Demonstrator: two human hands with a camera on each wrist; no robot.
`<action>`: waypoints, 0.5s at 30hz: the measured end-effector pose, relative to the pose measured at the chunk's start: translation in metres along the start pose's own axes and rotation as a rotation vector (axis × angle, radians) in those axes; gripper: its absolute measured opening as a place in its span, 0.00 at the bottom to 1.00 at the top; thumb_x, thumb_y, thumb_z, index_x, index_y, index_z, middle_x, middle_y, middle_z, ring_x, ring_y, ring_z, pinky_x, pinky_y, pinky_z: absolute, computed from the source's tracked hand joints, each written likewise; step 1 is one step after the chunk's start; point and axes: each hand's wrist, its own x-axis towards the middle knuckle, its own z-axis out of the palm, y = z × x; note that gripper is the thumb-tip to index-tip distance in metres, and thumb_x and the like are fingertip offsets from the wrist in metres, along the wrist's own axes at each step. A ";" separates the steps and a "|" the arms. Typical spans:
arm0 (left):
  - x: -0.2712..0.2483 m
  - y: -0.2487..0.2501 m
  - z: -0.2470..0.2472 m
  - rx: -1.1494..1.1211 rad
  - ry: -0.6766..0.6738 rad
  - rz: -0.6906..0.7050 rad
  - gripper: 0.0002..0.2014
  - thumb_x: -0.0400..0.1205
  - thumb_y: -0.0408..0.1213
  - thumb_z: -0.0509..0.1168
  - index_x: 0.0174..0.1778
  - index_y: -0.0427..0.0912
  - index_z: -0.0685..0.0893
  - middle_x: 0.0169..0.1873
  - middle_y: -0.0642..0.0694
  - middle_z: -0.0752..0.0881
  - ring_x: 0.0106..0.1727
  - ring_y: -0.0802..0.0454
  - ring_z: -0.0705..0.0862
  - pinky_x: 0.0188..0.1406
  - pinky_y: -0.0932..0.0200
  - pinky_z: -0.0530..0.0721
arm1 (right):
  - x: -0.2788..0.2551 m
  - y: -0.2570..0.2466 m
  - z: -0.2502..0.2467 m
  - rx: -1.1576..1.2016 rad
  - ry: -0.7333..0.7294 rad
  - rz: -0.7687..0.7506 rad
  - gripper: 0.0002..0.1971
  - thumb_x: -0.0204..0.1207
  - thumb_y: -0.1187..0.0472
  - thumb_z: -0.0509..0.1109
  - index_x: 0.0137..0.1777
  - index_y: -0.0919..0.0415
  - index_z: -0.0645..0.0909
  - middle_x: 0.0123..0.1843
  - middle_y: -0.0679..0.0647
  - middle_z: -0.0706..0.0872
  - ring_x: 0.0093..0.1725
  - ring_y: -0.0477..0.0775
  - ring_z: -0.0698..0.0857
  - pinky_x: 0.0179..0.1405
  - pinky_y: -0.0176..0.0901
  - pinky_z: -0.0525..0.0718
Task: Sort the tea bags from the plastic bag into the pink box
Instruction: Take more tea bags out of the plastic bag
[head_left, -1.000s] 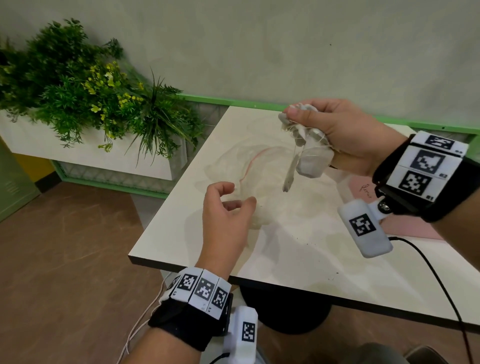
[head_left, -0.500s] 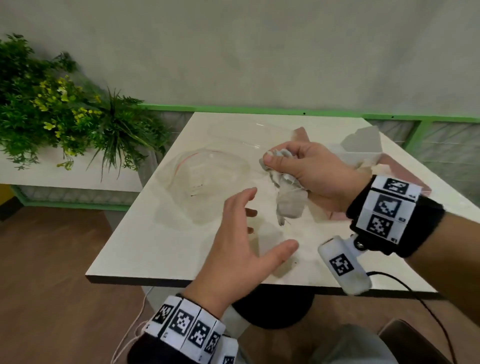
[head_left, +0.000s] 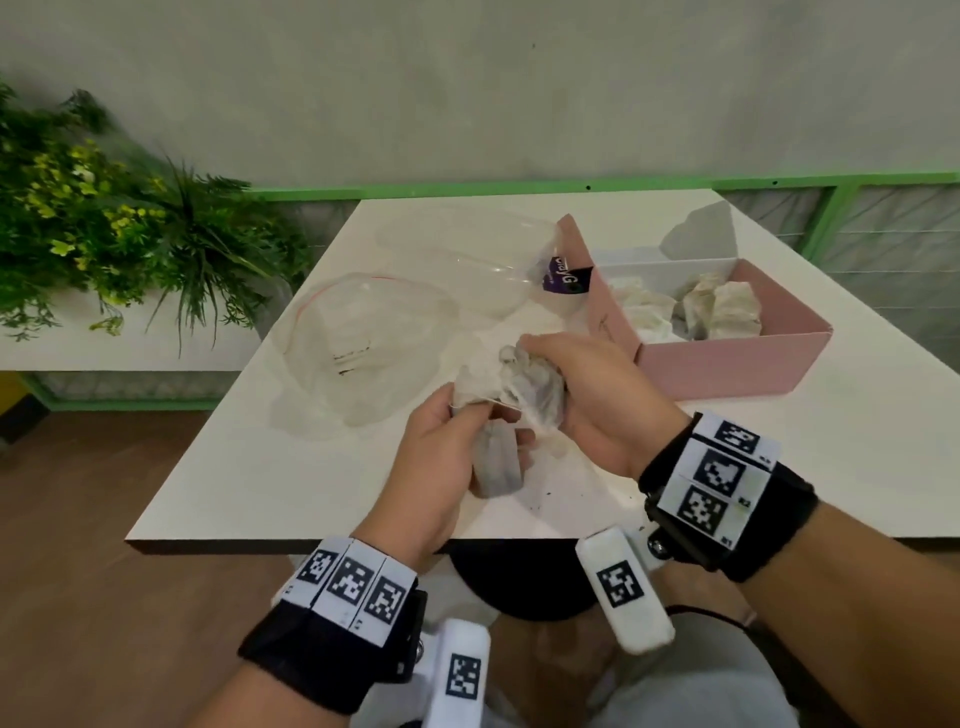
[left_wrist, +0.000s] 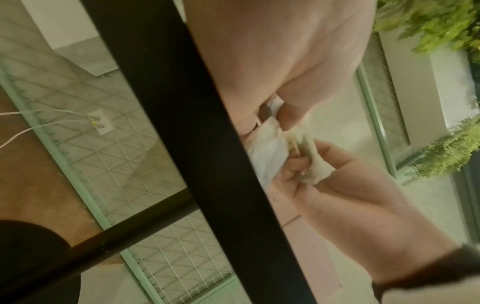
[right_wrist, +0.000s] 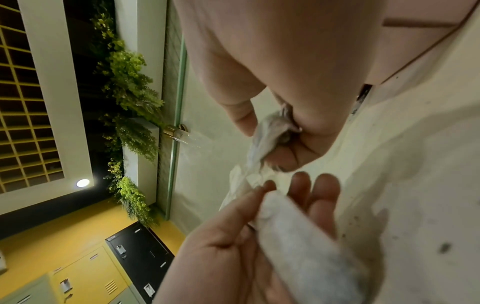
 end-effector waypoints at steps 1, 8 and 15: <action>0.000 0.001 0.000 -0.026 0.014 -0.010 0.09 0.88 0.28 0.62 0.60 0.31 0.85 0.53 0.27 0.91 0.52 0.29 0.91 0.57 0.25 0.88 | -0.001 0.002 -0.004 0.025 -0.016 0.018 0.16 0.80 0.60 0.70 0.60 0.74 0.83 0.52 0.68 0.89 0.52 0.64 0.90 0.54 0.54 0.90; 0.008 0.001 -0.005 -0.192 0.093 -0.039 0.15 0.85 0.22 0.56 0.64 0.33 0.81 0.52 0.34 0.89 0.53 0.38 0.84 0.61 0.37 0.82 | -0.014 0.021 -0.030 -0.228 -0.038 -0.112 0.18 0.82 0.78 0.59 0.65 0.66 0.84 0.57 0.65 0.88 0.48 0.59 0.90 0.47 0.53 0.92; 0.011 -0.002 -0.007 -0.203 0.066 -0.028 0.09 0.89 0.29 0.59 0.60 0.36 0.82 0.53 0.37 0.90 0.53 0.42 0.89 0.63 0.41 0.85 | -0.019 0.036 -0.042 -0.478 0.020 -0.211 0.16 0.81 0.68 0.71 0.67 0.55 0.81 0.33 0.50 0.85 0.31 0.52 0.84 0.28 0.45 0.82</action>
